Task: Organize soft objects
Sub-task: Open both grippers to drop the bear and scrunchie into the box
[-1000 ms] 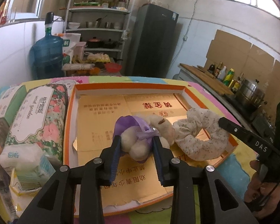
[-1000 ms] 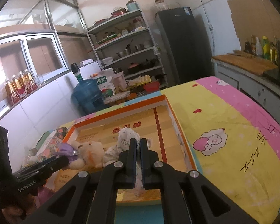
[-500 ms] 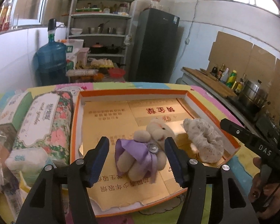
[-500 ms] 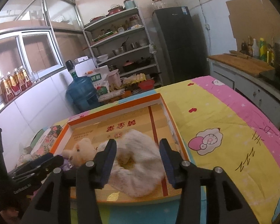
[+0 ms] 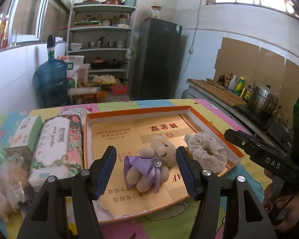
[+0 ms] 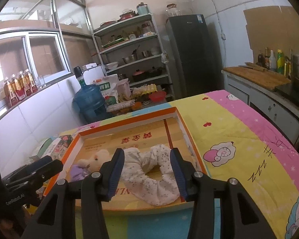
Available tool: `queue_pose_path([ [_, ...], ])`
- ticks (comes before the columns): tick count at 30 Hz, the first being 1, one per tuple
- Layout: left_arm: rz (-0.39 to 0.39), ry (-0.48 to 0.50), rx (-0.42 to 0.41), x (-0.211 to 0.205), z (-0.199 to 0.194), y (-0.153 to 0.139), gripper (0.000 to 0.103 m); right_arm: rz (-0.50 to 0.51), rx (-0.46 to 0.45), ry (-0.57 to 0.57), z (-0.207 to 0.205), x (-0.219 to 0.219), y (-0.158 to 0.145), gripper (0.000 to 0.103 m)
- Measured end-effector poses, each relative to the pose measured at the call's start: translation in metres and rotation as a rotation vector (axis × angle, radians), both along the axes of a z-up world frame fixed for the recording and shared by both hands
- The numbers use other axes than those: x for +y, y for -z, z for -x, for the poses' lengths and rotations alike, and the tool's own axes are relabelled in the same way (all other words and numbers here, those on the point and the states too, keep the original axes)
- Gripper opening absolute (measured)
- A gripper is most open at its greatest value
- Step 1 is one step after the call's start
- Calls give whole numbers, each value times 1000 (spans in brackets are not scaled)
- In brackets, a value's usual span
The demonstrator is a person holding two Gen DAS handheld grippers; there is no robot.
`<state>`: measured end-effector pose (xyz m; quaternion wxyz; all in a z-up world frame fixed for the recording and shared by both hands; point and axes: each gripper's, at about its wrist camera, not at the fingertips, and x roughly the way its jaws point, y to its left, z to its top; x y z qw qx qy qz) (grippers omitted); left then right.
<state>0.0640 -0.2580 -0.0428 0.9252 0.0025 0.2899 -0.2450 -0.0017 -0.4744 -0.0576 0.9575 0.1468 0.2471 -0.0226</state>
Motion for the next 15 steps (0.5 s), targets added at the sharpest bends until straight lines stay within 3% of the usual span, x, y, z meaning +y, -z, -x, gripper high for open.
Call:
queue_pose_path([
  [5, 1, -25, -18, 13, 11, -9, 64, 44, -22, -2, 8, 19, -11, 51],
  [8, 4, -43, -35, 22, 17, -13, 75, 64, -40, -12, 15, 31, -17, 58],
  [15, -3, -93, -88, 49, 36, -27, 75, 84, -64, -40, 25, 58, -29, 62],
])
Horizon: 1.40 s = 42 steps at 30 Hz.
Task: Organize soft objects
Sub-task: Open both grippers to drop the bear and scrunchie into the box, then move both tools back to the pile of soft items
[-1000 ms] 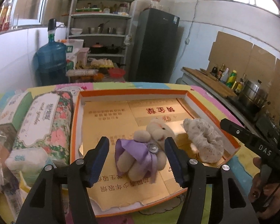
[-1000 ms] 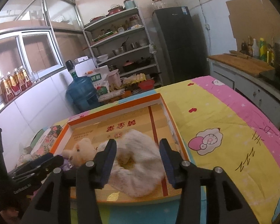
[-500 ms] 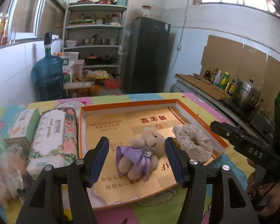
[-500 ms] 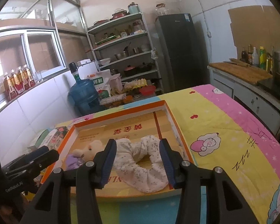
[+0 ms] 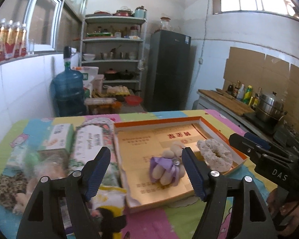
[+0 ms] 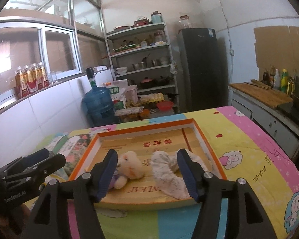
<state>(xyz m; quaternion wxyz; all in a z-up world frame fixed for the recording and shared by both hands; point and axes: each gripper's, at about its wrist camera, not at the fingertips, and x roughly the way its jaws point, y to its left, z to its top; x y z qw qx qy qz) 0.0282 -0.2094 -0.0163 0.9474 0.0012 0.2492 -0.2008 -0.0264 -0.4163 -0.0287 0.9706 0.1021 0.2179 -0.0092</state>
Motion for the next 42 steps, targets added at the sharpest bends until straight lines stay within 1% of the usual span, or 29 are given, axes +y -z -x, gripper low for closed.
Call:
queue_pose_path([
  [5, 0, -30, -23, 21, 11, -8, 75, 15, -15, -22, 5, 19, -7, 63],
  [17, 17, -81, -34, 72, 26, -18, 75, 55, -39, -95, 13, 71, -23, 63],
  [24, 39, -129, -46, 105, 35, -20, 75, 76, -45, -129, 18, 97, -29, 63],
  [29, 48, -158, -42, 127, 40, -17, 75, 92, -49, -153, 22, 115, -32, 63],
  [34, 60, -211, -30, 160, 43, -8, 75, 99, -46, -182, 25, 134, -31, 63],
  [42, 79, -275, -22, 203, 46, 5, 75, 106, -10, -225, 24, 164, -19, 63],
])
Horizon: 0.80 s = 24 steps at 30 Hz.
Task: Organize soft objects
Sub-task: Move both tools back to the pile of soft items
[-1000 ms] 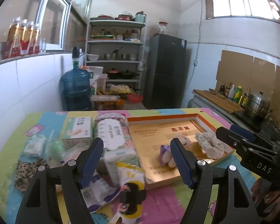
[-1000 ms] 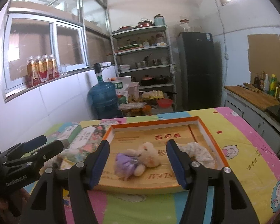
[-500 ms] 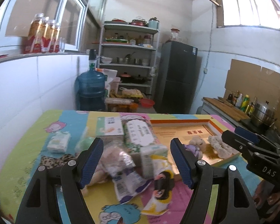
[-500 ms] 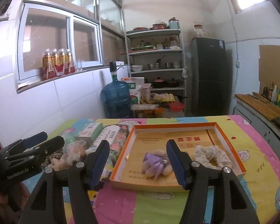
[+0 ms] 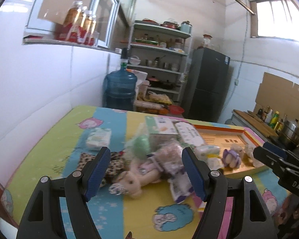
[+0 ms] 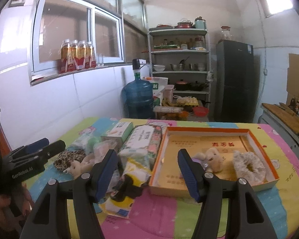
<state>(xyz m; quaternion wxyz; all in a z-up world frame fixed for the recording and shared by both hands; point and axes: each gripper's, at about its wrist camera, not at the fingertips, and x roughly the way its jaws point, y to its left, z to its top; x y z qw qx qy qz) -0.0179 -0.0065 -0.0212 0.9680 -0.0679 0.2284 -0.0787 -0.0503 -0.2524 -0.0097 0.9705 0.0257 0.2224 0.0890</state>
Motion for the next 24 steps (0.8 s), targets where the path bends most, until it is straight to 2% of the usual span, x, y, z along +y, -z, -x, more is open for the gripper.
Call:
queue_pose_path([
  [9, 19, -41, 2, 37, 1, 17, 75, -57, 51, -1, -6, 15, 23, 63],
  [14, 30, -51, 25, 53, 0, 29, 75, -133, 84, 35, -12, 17, 42, 63],
  [24, 62, -114, 103, 85, -28, 49, 75, -160, 168, 64, -27, 24, 69, 63],
])
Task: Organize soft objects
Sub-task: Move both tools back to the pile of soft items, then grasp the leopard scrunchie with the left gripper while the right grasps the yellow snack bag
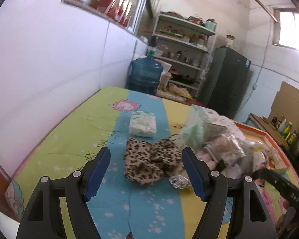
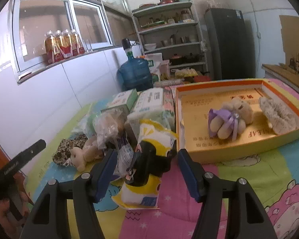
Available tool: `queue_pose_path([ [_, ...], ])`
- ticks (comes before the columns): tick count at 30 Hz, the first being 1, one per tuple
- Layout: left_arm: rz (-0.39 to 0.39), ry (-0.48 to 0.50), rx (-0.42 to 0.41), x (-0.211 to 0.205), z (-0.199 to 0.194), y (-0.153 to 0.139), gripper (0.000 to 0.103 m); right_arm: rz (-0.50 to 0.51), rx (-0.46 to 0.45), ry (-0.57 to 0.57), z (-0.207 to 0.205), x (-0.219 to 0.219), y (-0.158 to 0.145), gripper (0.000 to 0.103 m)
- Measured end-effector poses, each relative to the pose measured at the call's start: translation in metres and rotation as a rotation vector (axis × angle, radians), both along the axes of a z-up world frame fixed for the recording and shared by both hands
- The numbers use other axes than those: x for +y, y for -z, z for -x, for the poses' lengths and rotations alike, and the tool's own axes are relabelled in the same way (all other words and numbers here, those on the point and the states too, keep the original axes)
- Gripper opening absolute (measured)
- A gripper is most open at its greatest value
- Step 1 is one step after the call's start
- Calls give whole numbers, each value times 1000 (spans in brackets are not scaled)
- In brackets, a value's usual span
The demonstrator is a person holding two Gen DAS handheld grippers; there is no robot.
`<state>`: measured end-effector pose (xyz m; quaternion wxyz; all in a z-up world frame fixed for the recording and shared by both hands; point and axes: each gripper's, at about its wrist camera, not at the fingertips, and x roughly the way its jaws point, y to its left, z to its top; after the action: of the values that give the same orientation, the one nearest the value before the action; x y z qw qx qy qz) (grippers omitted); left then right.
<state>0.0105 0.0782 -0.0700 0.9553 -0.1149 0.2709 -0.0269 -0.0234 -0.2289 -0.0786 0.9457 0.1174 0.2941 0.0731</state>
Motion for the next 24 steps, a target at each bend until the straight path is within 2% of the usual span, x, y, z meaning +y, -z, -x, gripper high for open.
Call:
queue_pose_path([
  [10, -47, -19, 122, -1, -44, 30, 76, 4, 37, 5, -8, 3, 9, 63],
  [16, -19, -6, 177, 2, -57, 38, 75, 3, 56, 10, -13, 5, 14, 63],
  [19, 27, 28, 239, 4, -66, 48, 57, -4, 67, 5, -14, 6, 17, 63],
  [20, 29, 27, 234, 5, -67, 48, 48, -5, 69, 4, -14, 6, 17, 63],
  [21, 34, 33, 227, 5, -67, 48, 34, -5, 71, 2, -14, 7, 18, 63],
  [24, 14, 46, 228, 1, -66, 49, 17, -6, 74, -6, -13, 7, 19, 63],
])
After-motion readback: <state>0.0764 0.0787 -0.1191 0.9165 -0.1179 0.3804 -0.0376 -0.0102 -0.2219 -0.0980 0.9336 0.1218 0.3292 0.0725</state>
